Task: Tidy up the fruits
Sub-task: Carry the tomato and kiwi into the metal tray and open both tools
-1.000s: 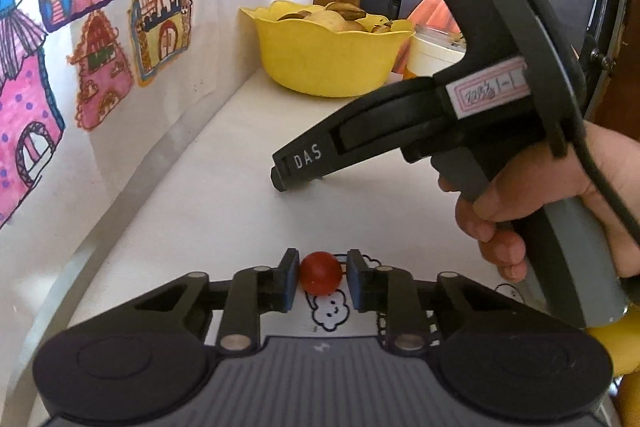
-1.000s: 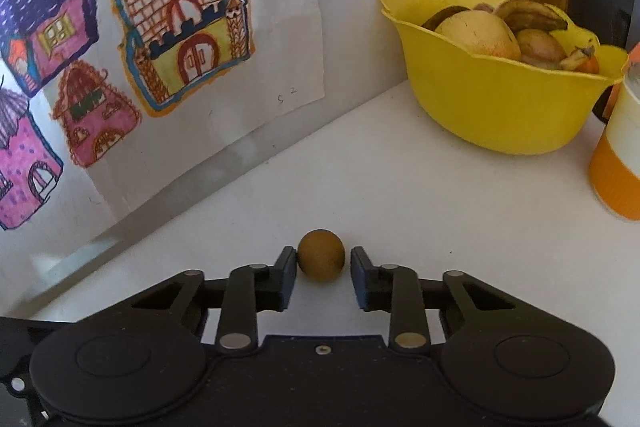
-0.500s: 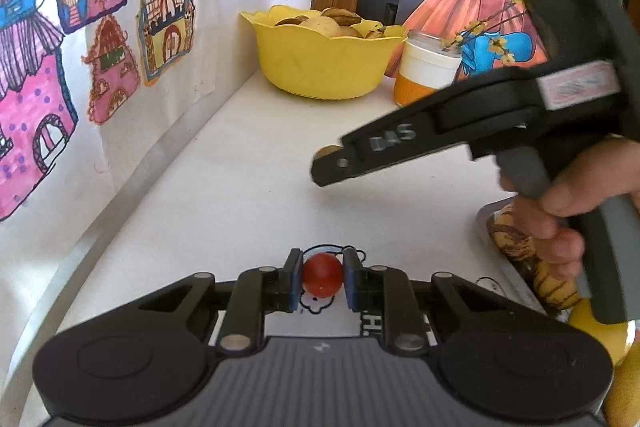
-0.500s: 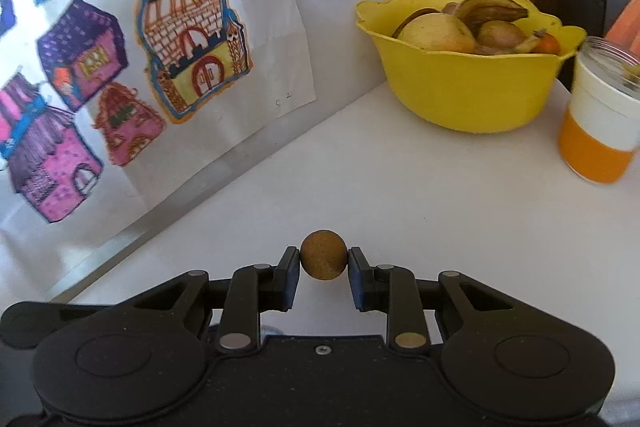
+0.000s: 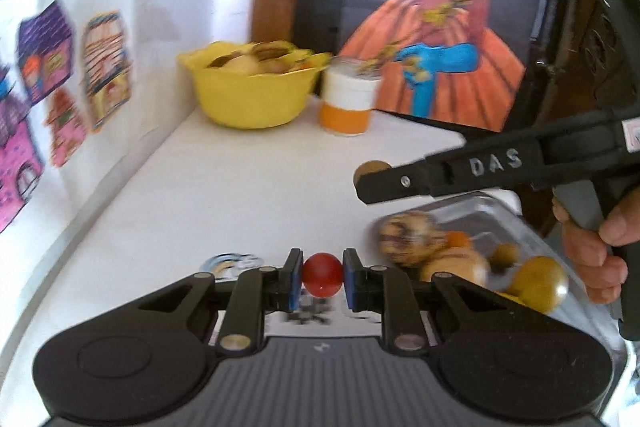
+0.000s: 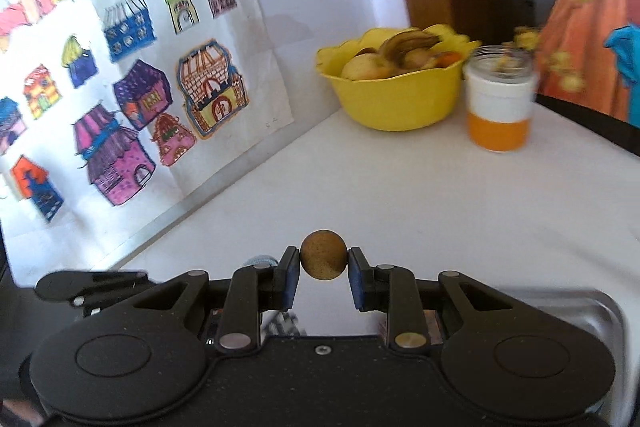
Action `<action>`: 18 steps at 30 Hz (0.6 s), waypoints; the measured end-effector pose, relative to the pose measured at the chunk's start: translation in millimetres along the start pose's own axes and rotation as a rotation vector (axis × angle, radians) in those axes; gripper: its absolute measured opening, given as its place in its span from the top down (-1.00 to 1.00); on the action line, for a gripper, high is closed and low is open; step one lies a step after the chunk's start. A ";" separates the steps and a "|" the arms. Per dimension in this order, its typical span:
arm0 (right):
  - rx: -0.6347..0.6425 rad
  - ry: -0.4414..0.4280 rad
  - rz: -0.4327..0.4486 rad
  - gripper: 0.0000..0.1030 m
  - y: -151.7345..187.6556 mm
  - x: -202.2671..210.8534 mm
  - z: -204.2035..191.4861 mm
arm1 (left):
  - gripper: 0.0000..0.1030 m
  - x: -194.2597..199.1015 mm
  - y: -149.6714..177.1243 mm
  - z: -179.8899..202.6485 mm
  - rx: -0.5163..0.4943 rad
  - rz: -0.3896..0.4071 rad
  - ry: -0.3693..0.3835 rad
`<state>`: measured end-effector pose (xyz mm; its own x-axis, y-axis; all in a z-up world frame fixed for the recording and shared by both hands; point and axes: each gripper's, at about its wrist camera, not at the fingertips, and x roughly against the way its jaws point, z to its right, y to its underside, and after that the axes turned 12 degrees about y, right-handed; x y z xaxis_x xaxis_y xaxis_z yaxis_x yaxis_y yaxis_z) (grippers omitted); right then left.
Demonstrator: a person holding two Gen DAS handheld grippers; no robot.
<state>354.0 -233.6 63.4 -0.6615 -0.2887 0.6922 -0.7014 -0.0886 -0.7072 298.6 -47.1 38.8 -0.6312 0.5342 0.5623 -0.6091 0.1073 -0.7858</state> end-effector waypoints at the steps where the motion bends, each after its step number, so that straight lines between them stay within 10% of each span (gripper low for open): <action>1: -0.001 0.006 0.004 0.45 4.3 9.8 5.3 | 0.55 0.3 -1.1 9.3 -0.010 0.003 0.013; 18: -0.056 0.106 0.054 0.45 101.9 117.1 91.1 | 0.56 -17.9 8.6 114.9 -0.064 -0.016 0.168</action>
<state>229.2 -363.2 59.3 -0.7208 -0.1893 0.6668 -0.6758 -0.0218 -0.7367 249.5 -152.1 51.6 -0.5296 0.6637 0.5281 -0.5832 0.1672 -0.7949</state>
